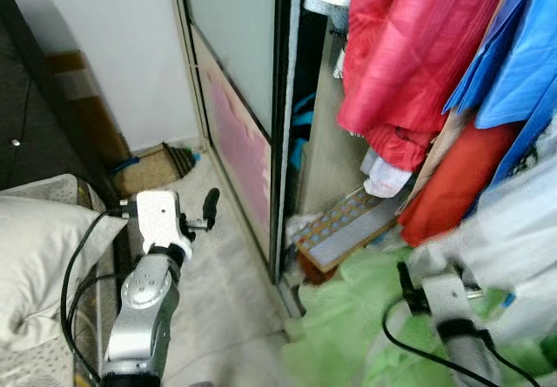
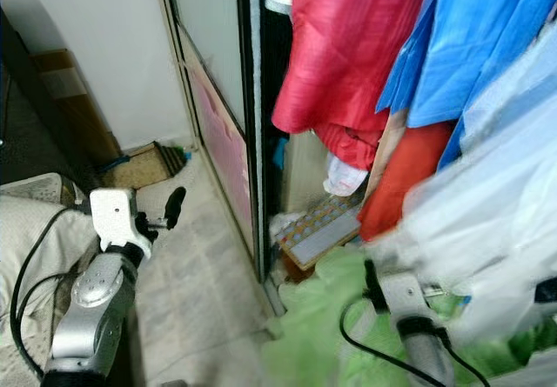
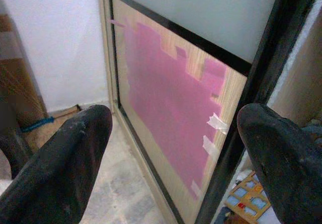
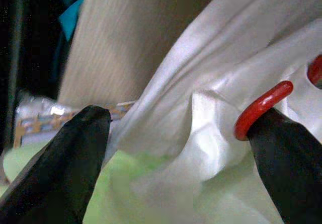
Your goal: Clean up the room
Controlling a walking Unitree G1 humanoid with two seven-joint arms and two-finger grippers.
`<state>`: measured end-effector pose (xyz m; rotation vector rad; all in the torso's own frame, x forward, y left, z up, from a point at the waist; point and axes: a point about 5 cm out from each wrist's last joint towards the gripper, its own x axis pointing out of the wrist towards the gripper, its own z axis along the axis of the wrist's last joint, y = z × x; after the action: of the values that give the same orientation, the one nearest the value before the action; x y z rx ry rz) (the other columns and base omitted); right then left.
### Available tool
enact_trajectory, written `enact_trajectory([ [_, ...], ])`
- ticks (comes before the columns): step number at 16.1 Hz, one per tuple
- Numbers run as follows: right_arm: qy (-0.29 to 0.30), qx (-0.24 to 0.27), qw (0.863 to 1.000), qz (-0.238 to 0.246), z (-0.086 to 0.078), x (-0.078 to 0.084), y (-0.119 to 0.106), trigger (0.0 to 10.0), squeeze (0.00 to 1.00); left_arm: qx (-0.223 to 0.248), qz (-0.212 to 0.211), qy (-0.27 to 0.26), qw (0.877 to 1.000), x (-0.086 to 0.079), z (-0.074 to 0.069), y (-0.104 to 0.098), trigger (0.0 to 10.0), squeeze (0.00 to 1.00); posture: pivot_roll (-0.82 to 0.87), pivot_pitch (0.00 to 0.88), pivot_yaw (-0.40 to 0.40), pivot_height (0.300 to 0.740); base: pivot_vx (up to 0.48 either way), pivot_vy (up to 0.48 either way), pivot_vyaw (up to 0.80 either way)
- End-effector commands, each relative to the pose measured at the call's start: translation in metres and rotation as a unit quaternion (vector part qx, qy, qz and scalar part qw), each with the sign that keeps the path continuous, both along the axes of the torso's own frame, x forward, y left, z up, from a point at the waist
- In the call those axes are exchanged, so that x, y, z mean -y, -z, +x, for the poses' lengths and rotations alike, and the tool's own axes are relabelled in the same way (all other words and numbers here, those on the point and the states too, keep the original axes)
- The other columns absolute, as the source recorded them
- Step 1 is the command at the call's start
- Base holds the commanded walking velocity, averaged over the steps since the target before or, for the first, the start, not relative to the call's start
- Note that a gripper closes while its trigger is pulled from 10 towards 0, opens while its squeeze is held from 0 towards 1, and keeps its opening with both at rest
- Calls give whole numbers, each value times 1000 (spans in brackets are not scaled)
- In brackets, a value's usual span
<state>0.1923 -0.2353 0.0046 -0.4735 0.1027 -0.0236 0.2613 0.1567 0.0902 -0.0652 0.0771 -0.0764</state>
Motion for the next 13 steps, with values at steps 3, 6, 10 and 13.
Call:
enact_trajectory([
  [3, -63, 136, 989, -8, 34, -17, -122, 10000, 0, 7, 12, 6, 1000, -4, 4, -4, 10000, 0, -168, 0, 40, 740, 0, 0, 0],
  [6, -169, 76, 981, 51, 23, -39, -114, 10000, 0, 8, 14, 3, 1000, -5, 3, -3, 10000, 0, -163, 0, 54, 740, 0, 0, 0],
  [10, -141, 84, 985, -51, 6, -33, -132, 10000, 0, 10, 17, 7, 1000, -5, 6, -5, 10000, 0, -175, 0, 49, 740, 0, 0, 0],
  [13, -204, 20, 979, 21, -3, -46, -125, 10000, 0, 12, 12, 11, 1000, 0, 7, -6, 10000, 0, -182, 0, 50, 740, 0, 0, 0],
])
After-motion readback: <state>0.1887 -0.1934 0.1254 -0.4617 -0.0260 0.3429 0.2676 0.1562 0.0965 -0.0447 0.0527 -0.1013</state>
